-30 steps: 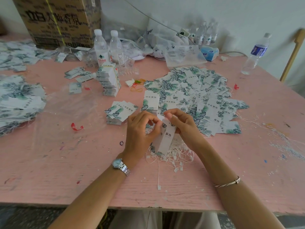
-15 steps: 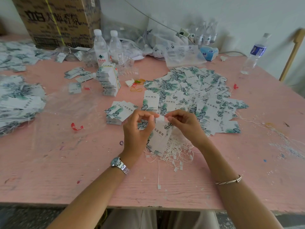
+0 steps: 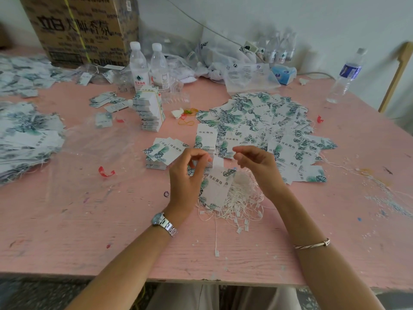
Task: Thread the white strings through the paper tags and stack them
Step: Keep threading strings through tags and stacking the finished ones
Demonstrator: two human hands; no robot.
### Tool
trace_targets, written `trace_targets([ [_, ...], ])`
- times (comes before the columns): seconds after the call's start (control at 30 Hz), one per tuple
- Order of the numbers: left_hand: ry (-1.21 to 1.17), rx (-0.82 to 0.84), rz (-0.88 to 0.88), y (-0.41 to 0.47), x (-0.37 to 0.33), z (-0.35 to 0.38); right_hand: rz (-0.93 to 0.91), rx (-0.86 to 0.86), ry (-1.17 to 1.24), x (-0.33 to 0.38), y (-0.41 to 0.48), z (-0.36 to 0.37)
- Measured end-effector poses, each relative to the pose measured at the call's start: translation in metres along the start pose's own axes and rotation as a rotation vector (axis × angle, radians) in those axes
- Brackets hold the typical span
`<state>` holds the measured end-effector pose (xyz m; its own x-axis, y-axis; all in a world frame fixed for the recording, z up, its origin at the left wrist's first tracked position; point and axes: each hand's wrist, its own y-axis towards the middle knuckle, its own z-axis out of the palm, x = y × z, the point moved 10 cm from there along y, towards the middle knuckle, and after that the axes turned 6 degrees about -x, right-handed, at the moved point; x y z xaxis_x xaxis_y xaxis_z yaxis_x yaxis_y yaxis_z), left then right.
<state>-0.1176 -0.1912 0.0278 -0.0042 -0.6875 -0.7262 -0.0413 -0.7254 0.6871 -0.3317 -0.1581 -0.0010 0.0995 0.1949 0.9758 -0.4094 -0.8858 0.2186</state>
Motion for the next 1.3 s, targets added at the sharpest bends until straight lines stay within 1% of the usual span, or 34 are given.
trace_targets([
  [0.1, 0.001, 0.019, -0.007, 0.000, 0.002, 0.002, 0.021, -0.029, 0.074, -0.002, 0.000, -0.002],
  [0.23, -0.012, 0.042, -0.030, 0.001, 0.008, 0.005, 0.046, -0.025, 0.187, 0.000, -0.002, 0.002],
  [0.3, 0.002, 0.055, -0.036, 0.000, 0.009, 0.008, 0.051, -0.025, 0.222, 0.001, -0.002, 0.003],
  [0.4, 0.021, 0.067, -0.042, -0.001, 0.009, 0.010, 0.057, -0.070, 0.251, 0.001, -0.003, 0.002],
  [0.5, 0.057, 0.078, 0.019, 0.000, 0.003, 0.011, 0.080, -0.100, 0.235, -0.002, -0.004, 0.000],
  [0.63, 0.088, 0.085, 0.047, 0.001, 0.000, 0.012, 0.102, -0.076, 0.198, -0.004, -0.005, 0.002],
  [0.77, 0.117, 0.091, 0.031, 0.001, 0.002, 0.013, 0.062, -0.024, 0.140, 0.002, -0.006, 0.009],
  [1.0, 0.140, 0.110, 0.012, 0.000, 0.001, 0.016, 0.045, 0.059, 0.210, 0.005, -0.009, 0.019],
  [1.13, 0.141, 0.127, 0.000, -0.002, 0.002, 0.017, 0.077, 0.063, 0.268, 0.002, -0.010, 0.022],
  [1.3, 0.136, 0.131, -0.022, -0.002, 0.003, 0.016, 0.080, 0.056, 0.241, 0.003, -0.012, 0.027],
])
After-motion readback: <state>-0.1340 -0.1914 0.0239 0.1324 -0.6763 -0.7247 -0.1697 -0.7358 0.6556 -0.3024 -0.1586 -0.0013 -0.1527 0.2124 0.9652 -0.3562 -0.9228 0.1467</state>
